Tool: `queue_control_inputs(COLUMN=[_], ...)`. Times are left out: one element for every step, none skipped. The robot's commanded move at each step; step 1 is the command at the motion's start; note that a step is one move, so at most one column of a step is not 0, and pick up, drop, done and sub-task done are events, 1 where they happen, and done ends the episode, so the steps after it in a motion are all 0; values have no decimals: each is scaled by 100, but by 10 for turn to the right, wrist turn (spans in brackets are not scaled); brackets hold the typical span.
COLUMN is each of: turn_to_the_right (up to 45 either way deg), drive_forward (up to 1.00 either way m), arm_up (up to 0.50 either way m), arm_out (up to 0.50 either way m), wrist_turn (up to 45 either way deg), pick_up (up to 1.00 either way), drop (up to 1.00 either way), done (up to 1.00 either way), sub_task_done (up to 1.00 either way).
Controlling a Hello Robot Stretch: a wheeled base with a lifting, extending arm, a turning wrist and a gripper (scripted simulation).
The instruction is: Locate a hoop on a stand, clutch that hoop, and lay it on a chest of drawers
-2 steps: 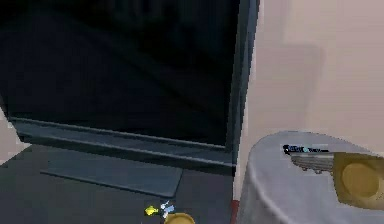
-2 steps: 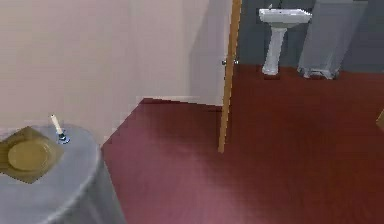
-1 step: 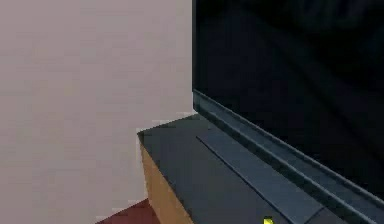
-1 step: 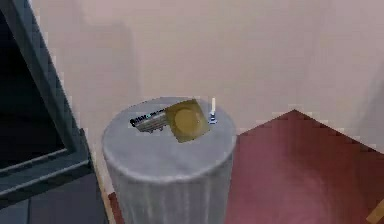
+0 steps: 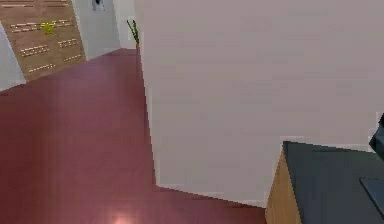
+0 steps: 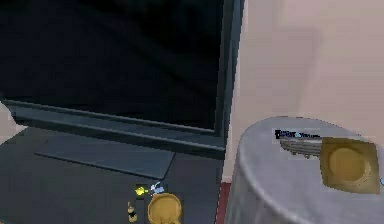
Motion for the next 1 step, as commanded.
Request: queue_control_inputs(turn_to_the_right=[-120], drive_forward=[0], arm_up=[0], arm_out=[0], wrist_turn=[0], pick_up=[0], drop=[0], done=[0], sub_task_done=[0])
